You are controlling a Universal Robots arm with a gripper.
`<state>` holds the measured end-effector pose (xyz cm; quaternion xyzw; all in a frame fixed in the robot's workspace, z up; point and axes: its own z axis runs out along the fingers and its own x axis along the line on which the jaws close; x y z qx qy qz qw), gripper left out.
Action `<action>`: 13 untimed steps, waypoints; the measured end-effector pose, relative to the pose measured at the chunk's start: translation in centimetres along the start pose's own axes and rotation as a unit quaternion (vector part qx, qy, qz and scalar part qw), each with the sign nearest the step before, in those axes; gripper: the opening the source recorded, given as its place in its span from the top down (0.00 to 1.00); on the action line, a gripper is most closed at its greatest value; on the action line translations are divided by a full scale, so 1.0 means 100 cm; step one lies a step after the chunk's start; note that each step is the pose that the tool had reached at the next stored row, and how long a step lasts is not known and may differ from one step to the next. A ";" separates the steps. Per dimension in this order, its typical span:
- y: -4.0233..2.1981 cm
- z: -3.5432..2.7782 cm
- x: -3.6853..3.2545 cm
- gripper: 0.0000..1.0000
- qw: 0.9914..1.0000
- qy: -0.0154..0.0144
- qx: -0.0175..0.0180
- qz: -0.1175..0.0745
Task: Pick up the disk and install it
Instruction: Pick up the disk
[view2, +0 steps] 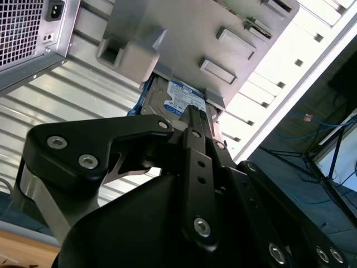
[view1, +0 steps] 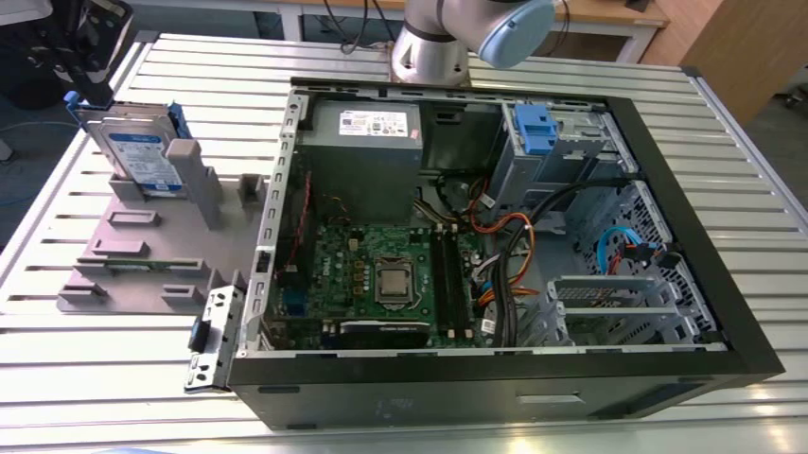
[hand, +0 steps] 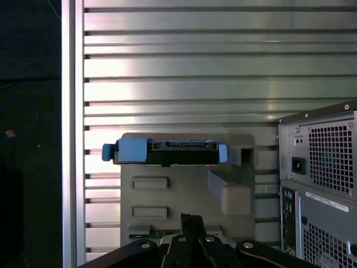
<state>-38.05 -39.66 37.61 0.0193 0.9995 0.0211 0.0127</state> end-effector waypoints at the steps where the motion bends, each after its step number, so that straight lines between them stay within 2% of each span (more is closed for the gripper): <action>1: 0.0000 0.0000 0.0000 0.89 1.000 0.000 0.000 -0.002; 13: 0.0000 0.0000 0.0000 0.89 1.000 0.001 0.000 -0.019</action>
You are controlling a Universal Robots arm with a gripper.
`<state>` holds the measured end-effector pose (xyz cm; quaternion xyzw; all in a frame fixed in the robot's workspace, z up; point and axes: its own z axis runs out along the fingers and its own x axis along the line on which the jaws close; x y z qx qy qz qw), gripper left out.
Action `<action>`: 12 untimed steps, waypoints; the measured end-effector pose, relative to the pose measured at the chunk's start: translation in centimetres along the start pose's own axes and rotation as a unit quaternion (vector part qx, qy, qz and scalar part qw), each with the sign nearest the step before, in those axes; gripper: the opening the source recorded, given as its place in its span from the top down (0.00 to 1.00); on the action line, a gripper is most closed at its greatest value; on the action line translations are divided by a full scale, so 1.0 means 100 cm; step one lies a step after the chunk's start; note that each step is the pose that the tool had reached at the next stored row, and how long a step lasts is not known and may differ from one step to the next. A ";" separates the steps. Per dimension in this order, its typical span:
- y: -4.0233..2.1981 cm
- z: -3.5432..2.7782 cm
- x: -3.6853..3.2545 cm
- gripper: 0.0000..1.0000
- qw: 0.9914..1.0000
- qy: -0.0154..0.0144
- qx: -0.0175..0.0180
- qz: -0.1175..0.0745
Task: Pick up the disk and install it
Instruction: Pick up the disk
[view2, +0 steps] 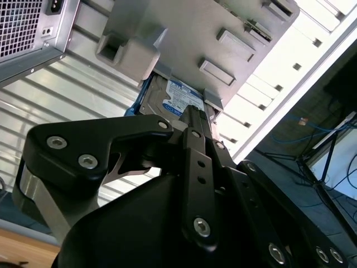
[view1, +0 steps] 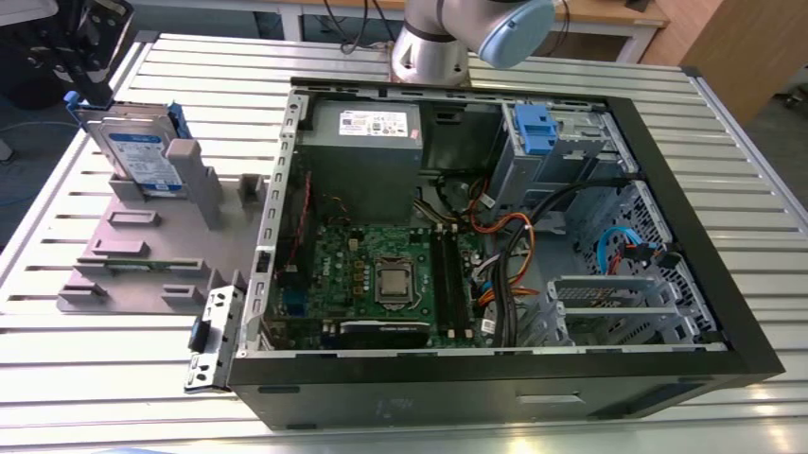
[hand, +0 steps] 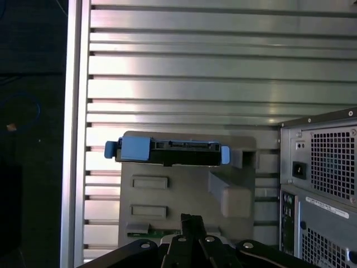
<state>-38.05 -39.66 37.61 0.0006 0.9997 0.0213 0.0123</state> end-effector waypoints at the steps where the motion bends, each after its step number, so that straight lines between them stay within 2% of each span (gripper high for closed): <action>1: 0.0000 0.0000 0.0000 0.89 1.000 0.000 0.000 -0.001; 12: 0.0000 0.0000 0.0000 0.89 1.000 0.001 0.000 -0.012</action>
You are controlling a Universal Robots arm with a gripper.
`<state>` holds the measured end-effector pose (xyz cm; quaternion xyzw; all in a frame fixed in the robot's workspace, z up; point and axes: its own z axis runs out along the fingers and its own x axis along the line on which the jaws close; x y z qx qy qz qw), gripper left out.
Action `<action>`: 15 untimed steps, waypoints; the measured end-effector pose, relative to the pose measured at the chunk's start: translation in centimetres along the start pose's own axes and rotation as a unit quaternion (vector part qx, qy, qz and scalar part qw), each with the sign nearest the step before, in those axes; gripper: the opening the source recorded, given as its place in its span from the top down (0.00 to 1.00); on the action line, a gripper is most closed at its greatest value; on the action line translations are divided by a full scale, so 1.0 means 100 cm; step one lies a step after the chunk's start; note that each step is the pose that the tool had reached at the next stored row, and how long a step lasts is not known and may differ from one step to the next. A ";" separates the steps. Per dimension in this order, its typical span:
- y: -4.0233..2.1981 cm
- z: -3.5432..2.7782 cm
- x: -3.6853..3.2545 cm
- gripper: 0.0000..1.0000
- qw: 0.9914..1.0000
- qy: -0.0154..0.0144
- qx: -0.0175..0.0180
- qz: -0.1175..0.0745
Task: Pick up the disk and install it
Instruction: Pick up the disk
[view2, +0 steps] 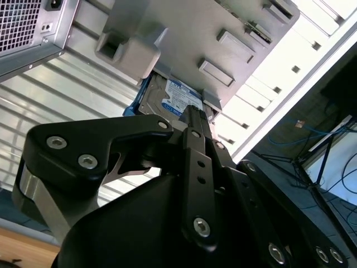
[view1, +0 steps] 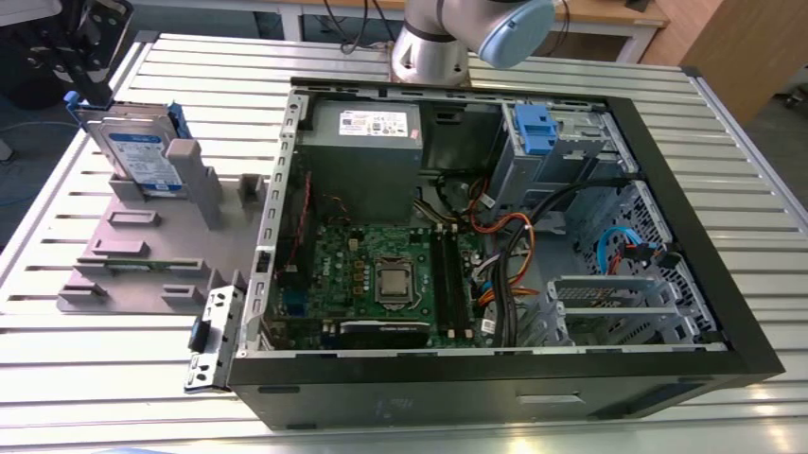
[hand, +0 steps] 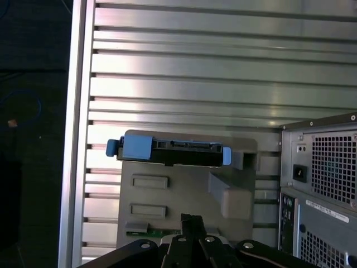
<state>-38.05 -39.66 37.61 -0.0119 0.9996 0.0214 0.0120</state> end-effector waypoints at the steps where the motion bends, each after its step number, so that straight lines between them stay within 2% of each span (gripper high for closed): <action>1: 0.0000 0.0000 0.0000 0.89 1.000 0.000 0.000 -0.001; 13: 0.0000 0.0000 0.0000 0.89 1.000 0.000 0.000 -0.007; 15: 0.0001 0.0001 -0.0001 0.89 1.000 0.001 0.004 -0.009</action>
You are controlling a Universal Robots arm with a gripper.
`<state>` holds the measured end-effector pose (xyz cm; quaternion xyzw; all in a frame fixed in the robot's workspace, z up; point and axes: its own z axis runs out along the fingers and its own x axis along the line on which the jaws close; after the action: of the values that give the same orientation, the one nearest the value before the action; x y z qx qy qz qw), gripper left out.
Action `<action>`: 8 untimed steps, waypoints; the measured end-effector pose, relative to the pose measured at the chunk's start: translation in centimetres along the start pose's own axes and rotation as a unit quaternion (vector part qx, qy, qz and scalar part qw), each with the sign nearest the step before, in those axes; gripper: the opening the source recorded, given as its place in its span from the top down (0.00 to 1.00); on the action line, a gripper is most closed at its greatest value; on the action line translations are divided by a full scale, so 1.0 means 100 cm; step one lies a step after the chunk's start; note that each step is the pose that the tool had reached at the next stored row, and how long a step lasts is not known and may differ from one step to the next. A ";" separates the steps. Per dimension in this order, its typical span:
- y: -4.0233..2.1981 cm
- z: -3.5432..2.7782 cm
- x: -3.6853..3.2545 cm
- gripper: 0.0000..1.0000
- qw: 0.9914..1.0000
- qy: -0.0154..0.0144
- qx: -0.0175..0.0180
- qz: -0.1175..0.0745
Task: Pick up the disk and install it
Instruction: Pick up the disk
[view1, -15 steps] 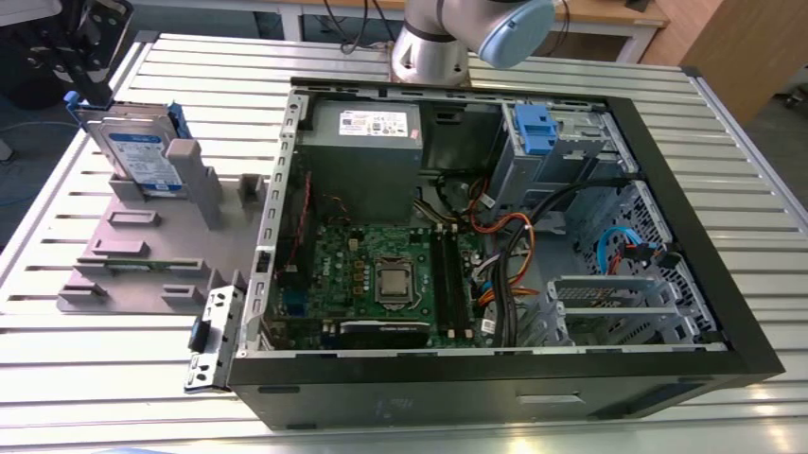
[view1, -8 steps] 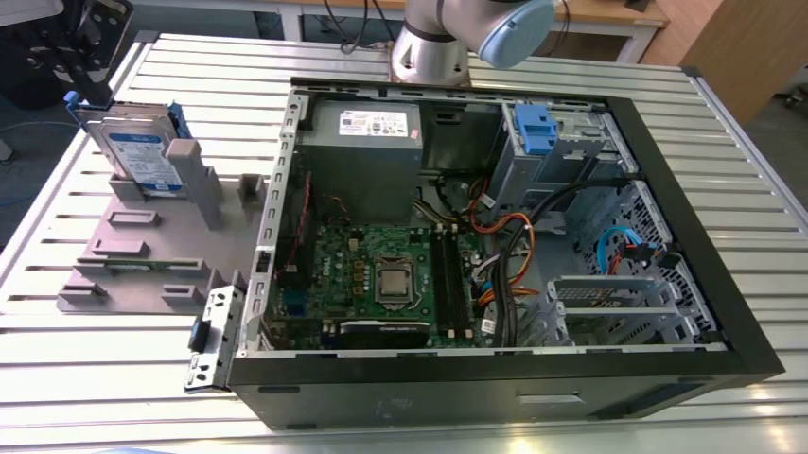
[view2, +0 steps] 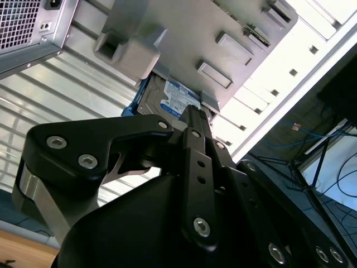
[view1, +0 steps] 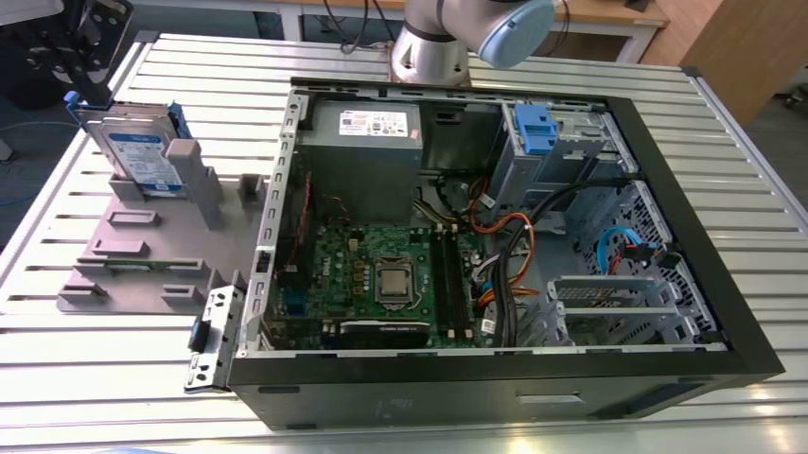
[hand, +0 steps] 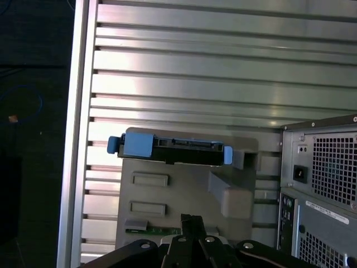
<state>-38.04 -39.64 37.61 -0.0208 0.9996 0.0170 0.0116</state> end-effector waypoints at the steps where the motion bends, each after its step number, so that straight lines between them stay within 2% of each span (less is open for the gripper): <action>1: 0.0000 0.0000 0.0000 0.89 1.000 0.000 0.000 -0.001; 8: 0.0001 0.0000 0.0001 0.89 1.000 0.000 0.000 -0.002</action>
<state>-38.05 -39.64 37.61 -0.0231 0.9995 0.0169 0.0115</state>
